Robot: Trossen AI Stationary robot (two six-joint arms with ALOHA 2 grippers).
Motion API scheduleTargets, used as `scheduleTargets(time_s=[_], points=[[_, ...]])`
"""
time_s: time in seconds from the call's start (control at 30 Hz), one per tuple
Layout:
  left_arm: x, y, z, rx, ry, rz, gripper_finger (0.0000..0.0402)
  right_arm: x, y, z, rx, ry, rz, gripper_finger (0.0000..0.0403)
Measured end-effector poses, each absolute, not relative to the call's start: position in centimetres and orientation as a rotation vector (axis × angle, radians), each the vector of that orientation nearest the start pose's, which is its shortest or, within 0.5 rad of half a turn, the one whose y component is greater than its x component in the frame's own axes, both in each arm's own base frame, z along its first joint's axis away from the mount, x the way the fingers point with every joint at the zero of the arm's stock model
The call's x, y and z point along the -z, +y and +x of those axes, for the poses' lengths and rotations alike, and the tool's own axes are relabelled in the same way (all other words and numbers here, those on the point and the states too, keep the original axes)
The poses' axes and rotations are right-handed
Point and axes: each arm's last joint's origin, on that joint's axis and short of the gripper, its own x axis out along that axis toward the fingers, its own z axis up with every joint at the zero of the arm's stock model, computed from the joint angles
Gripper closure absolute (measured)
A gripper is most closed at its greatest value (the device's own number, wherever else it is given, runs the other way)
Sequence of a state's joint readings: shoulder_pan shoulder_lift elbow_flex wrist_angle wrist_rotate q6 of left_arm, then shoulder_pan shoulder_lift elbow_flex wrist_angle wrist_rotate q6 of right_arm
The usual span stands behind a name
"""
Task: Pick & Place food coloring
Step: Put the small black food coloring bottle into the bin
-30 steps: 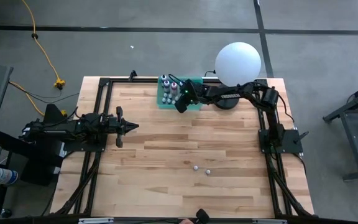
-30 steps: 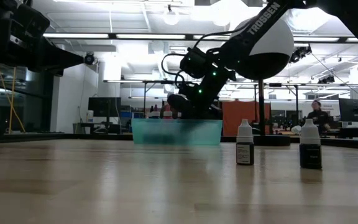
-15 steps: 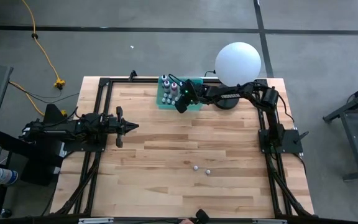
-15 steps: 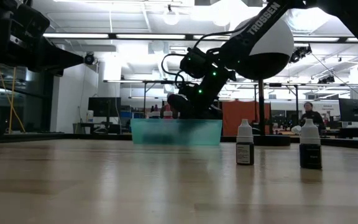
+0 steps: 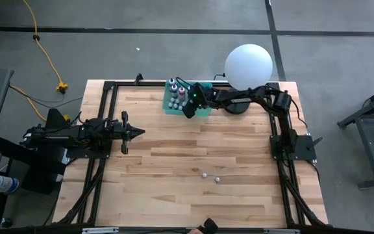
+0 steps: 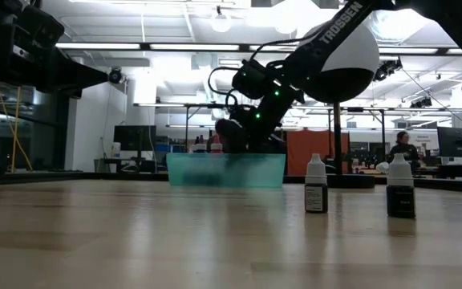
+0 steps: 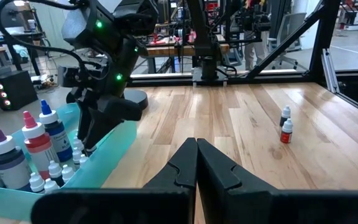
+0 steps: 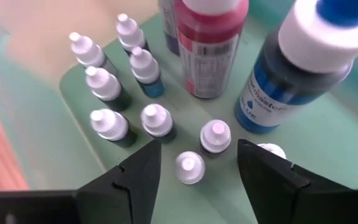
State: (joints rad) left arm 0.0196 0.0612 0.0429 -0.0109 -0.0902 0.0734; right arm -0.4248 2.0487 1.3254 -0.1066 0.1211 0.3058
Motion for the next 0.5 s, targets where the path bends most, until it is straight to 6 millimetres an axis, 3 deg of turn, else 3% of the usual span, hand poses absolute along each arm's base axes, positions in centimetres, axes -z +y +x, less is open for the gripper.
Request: scheduleTargets(time_s=[0.5], points=[[-17.2, 0.5, 9.9, -0.108, 0.033, 0.074, 0.0401, -18.7, -17.7, 38.7, 0.566, 0.650, 0.430, 0.0203]])
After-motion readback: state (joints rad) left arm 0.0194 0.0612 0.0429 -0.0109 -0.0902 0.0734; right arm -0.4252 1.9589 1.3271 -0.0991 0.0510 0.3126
